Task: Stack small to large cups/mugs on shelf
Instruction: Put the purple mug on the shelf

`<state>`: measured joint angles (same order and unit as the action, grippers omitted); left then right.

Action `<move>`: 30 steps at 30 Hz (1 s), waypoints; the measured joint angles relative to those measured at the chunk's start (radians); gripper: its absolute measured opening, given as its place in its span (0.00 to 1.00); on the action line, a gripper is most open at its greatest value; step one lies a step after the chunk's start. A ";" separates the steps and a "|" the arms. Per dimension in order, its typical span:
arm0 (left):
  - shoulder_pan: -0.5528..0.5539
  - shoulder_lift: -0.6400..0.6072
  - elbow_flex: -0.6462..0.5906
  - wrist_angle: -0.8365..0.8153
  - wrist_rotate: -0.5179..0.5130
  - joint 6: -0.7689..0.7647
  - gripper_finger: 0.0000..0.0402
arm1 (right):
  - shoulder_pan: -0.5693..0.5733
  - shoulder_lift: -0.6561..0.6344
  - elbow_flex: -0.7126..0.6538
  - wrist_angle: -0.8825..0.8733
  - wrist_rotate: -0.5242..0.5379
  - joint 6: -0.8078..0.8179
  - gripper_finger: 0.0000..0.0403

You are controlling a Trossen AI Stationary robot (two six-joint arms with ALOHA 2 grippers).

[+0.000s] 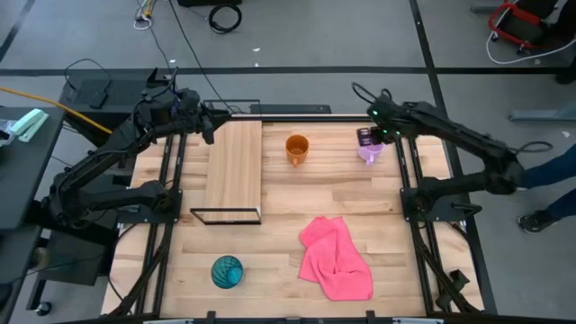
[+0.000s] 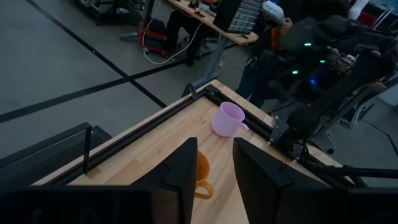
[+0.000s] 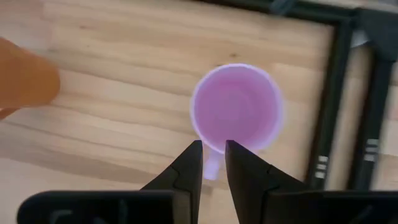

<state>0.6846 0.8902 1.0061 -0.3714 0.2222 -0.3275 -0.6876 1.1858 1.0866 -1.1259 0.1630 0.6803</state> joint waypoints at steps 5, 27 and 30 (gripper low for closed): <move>0.000 0.000 0.000 0.000 0.000 0.000 0.28 | -0.065 0.101 0.000 0.042 -0.014 -0.029 0.19; 0.000 0.000 0.000 -0.002 0.000 0.010 0.28 | -0.095 0.292 0.001 0.156 -0.103 -0.061 0.19; 0.000 0.000 0.000 -0.002 0.000 0.010 0.28 | -0.095 0.292 0.001 0.156 -0.084 -0.064 0.19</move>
<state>0.6849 0.8902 1.0061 -0.3732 0.2222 -0.3176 -0.7830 1.4776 1.0878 -0.9695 0.0788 0.6167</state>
